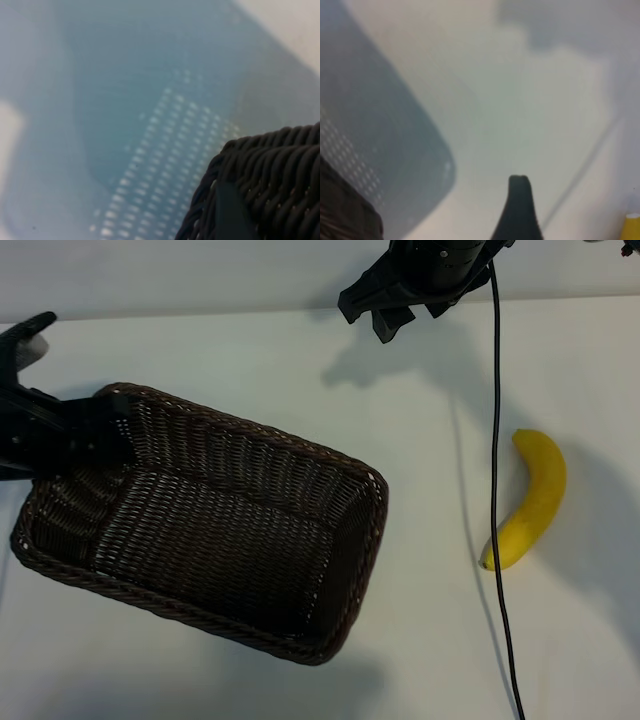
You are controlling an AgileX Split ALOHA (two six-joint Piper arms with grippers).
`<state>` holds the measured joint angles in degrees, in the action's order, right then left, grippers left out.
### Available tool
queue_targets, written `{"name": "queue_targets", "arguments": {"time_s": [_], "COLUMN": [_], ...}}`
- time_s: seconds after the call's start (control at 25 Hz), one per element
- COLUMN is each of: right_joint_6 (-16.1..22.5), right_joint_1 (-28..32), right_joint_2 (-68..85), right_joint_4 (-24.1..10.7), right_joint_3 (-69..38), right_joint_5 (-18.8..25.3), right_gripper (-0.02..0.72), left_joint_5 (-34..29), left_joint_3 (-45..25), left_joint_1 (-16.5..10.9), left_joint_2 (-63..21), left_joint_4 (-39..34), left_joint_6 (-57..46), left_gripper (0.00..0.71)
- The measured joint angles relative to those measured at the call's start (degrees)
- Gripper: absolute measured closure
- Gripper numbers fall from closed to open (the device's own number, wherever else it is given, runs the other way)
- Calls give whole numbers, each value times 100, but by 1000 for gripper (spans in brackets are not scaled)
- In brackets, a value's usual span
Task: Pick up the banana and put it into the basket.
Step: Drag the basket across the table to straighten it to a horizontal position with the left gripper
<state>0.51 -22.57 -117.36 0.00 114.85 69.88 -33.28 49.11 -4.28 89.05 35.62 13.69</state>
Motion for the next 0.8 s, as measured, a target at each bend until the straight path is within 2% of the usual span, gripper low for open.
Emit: {"name": "queue_targets", "arguments": {"time_s": [0.24,0.44,0.8], "right_joint_6": [0,0,0], "right_joint_1": [0,0,0], "right_joint_2": [0,0,0], "right_joint_4": [0,0,65], "right_joint_3": [0,0,0], "right_joint_5": [0,0,0], "right_gripper": [154,154,154], "left_joint_5": [-308,-403,-172], "left_joint_3": [0,28,47], "left_joint_1": [-364,-378,-378], "left_joint_2": [0,0,0], "left_joint_4": [548,1007,1069], "left_joint_6": [708,1123,1070], "left_gripper": [289,289,289]}}
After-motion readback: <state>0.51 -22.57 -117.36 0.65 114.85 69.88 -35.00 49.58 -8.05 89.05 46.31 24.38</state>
